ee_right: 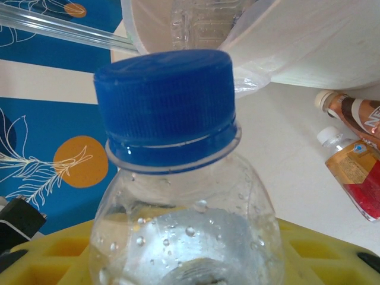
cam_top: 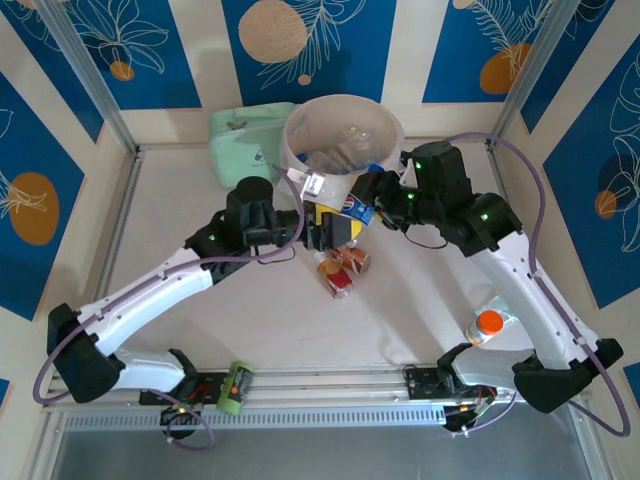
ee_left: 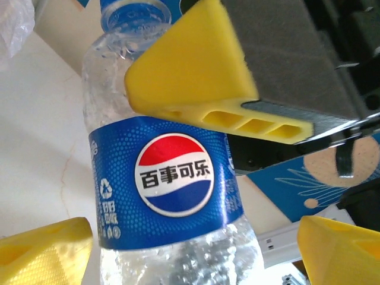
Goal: Put the plastic bottles in the bin
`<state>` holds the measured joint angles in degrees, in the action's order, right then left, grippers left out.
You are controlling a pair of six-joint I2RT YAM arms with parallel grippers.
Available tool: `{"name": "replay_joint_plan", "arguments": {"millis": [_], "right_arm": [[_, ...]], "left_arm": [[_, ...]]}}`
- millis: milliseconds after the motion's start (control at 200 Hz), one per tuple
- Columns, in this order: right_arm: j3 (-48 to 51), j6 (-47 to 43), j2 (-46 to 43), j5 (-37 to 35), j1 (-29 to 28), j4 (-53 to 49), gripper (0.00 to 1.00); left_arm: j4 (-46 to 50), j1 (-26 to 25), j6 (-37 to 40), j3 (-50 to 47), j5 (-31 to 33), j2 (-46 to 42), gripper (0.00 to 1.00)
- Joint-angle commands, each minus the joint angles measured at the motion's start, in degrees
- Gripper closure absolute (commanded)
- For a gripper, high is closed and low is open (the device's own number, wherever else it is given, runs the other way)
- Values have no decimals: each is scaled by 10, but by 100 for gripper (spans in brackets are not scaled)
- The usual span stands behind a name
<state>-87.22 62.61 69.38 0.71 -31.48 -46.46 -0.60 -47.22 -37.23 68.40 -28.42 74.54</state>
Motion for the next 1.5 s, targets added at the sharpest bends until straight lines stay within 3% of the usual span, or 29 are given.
{"name": "replay_joint_plan", "arguments": {"millis": [0,475,655,810,1185,1331,1496], "right_arm": [[-14,2,16,34,3,9,47],[-13,11,16,50,8,31,46],[-12,17,16,58,8,40,46],[-14,21,18,66,8,50,46],[-9,18,14,61,11,42,46],[-31,-5,-2,43,43,-2,19],[-38,-35,-54,46,132,-50,0]], "left_arm": [[56,-10,67,39,14,3,14],[111,-36,118,75,35,20,34],[103,-38,100,77,18,30,25],[94,-38,93,72,24,31,24],[120,-38,120,82,89,11,41],[152,-36,123,106,137,1,42],[207,-27,124,149,220,-3,43]]}}
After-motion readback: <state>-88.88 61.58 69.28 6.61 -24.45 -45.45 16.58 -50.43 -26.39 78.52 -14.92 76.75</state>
